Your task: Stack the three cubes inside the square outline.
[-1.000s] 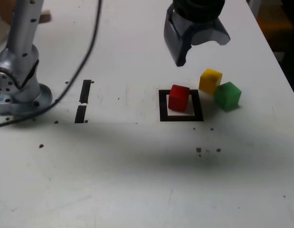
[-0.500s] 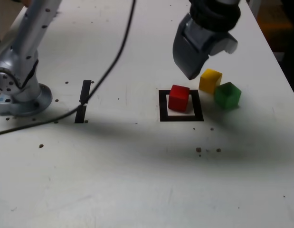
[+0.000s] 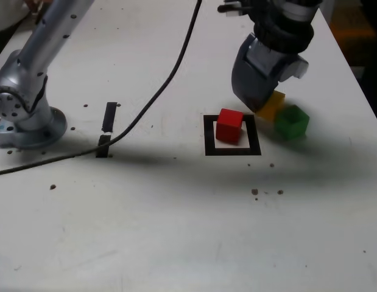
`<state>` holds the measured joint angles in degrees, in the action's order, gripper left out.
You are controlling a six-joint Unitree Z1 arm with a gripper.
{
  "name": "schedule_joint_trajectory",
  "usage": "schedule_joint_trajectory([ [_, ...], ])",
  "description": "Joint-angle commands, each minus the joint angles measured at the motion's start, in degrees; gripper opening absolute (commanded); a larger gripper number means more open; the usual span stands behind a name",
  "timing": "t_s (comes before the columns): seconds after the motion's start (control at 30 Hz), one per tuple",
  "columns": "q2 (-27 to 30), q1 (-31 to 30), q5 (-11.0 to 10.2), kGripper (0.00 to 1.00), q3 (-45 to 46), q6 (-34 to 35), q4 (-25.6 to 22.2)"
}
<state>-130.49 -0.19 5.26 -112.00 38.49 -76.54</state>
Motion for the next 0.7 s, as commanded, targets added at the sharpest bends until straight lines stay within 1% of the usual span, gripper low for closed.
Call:
schedule_joint_trajectory([
  [0.0, -0.13, 0.37, 0.29, 0.98, 0.82, -0.38, 1.17],
  [0.07, -0.34, 0.60, 0.57, 0.94, 1.08, -0.84, 1.68],
  [0.1, -0.53, 0.71, 0.87, 0.90, 1.08, -1.33, 1.70],
  [0.23, -0.94, 0.72, 1.04, 0.83, 0.83, -1.96, 1.80],
  [0.37, -1.90, 1.10, 1.26, 0.72, 0.18, -3.20, 1.96],
  [0.47, -3.31, 1.90, 2.35, 0.66, -0.60, -5.37, 1.97],
  [0.57, -4.19, 2.26, 3.07, 0.66, -1.23, -6.62, 1.83],
  [0.67, -4.39, 2.35, 2.87, 0.65, -1.72, -7.32, 1.68],
])
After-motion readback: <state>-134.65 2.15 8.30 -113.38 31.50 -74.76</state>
